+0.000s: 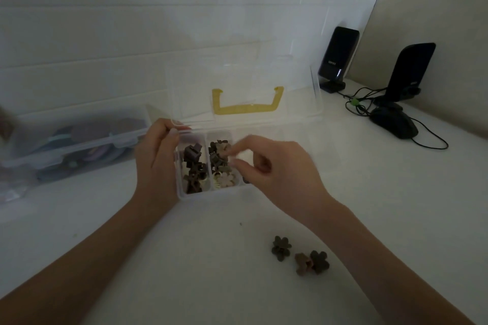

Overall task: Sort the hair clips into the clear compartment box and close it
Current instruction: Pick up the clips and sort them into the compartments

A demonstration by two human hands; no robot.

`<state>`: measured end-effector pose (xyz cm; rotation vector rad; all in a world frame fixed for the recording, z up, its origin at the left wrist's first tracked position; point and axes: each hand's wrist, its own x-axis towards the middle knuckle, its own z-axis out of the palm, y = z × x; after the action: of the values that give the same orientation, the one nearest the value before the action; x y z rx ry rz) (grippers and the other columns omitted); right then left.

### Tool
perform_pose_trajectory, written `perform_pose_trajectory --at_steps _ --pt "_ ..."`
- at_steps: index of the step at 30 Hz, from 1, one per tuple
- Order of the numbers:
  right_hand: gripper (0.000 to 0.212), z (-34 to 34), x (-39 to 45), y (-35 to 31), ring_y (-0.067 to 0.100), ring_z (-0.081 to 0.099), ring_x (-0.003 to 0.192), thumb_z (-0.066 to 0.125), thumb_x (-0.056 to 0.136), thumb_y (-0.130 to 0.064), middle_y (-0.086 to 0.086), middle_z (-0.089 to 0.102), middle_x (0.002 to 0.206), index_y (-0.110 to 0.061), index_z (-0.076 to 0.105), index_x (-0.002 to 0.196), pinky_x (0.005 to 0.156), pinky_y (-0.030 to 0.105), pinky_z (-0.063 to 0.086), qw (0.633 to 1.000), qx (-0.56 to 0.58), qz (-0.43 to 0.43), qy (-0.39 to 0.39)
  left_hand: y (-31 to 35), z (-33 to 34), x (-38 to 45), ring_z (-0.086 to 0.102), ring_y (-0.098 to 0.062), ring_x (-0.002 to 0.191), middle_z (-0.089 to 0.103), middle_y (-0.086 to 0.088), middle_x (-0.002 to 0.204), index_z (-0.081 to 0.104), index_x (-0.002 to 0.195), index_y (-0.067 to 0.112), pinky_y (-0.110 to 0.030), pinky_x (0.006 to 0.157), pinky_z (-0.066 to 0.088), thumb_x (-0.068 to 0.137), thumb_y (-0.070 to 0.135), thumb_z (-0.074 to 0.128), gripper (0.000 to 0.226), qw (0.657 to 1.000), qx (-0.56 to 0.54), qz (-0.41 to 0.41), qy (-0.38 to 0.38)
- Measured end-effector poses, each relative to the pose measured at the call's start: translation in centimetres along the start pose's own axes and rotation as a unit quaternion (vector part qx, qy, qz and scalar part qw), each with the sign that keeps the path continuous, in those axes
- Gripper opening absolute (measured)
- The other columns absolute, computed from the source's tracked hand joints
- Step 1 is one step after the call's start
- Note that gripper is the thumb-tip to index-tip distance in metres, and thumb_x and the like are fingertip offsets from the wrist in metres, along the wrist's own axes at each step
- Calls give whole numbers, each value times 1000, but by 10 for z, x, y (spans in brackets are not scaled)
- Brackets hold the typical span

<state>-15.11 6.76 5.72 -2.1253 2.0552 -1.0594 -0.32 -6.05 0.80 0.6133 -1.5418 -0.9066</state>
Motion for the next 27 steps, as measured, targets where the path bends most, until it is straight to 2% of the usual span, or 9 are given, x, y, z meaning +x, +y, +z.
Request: perform_pose_trajectory --at_steps 2,6,10,12,15,19,21,24,27 --pt "7 -3 -17 6 9 39 44 63 84 -35 -10 35 44 -29 65 83 47 13 27 999 33 -13 -16 0 0 0 54 2 74 60 17 73 53 76 16 -10 70 41 87 9 38 20 1000 10 8 -1" --pt "25 -13 -43 15 8 42 46 51 82 -51 -11 40 47 -30 64 80 49 10 32 998 18 -10 -54 0 0 -1 52 4 72 58 15 72 52 76 12 -7 68 39 89 8 37 20 1000 17 10 -9" --pt "38 -29 -64 21 5 52 71 42 76 -68 -14 55 73 -44 58 102 59 12 37 992 0 24 -121 0 -2 0 51 5 72 58 21 72 53 75 13 -10 69 39 89 9 37 21 999 30 17 -10" --pt "48 -29 -75 21 -1 49 86 42 70 -73 -18 53 88 -50 48 112 68 14 40 987 -12 34 -157 0 -2 -1 50 4 71 57 20 71 53 75 11 -12 68 39 89 11 38 21 999 30 17 -9" --pt "55 -23 -88 19 -3 48 92 48 65 -72 -18 50 91 -48 44 113 73 16 42 983 -27 34 -181 0 -1 -1 49 4 71 57 20 72 53 80 0 -12 68 38 89 12 37 21 998 50 25 -9" --pt "35 -6 -93 24 -2 49 77 48 72 -60 -14 52 76 -39 46 99 64 12 37 989 -34 42 -137 2 -2 -1 52 0 74 59 21 72 54 82 1 -20 71 41 87 13 40 19 1000 22 7 -5" --pt "27 1 -90 28 1 50 78 47 76 -56 -12 56 81 -34 47 94 67 17 41 991 -28 43 -120 3 -2 -2 52 -1 73 58 20 72 54 82 0 -22 69 41 87 13 40 20 1000 19 4 -8" --pt "18 5 -81 30 4 50 84 53 83 -45 -12 57 89 -32 48 95 72 22 43 996 -24 28 -83 4 -2 -2 51 4 72 58 22 71 54 83 2 -15 67 40 87 12 40 18 1000 21 10 -6" --pt "14 8 -72 28 6 52 84 53 83 -36 -11 58 88 -29 54 95 73 23 43 999 -38 -22 -30 3 -2 -2 51 3 72 58 22 72 54 83 3 -15 67 41 87 12 40 17 1000 11 3 -4"
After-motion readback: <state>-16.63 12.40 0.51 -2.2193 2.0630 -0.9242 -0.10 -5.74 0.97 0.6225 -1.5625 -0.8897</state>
